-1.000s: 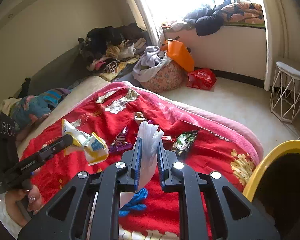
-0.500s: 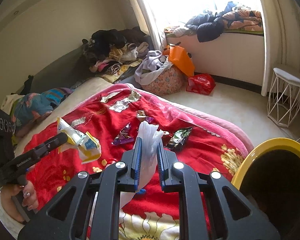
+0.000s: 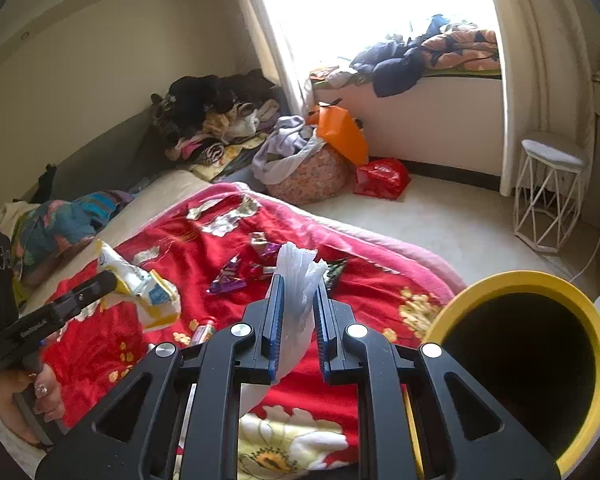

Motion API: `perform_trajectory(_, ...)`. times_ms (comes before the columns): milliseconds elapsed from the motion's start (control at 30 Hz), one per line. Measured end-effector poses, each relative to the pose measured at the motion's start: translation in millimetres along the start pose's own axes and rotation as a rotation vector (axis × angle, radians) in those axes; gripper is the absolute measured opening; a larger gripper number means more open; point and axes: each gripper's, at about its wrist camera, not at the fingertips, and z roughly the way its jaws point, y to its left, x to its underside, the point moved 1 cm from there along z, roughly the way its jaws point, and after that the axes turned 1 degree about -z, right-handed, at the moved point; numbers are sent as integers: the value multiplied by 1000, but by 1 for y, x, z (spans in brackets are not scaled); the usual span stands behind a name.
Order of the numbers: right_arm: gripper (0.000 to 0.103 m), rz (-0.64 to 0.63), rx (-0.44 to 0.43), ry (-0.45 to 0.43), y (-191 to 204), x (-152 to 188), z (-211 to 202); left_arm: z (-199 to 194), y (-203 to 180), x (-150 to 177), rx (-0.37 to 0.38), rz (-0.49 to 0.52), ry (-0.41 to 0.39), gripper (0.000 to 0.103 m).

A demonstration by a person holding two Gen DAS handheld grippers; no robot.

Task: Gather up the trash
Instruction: 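Carry the chip bag and white bag over the yellow bin with both tools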

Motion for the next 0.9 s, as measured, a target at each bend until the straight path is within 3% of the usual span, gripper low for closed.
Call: perform_trajectory(900,14,135,197,-110,-93,3,-68,13,-84,12,94,135,43,22)
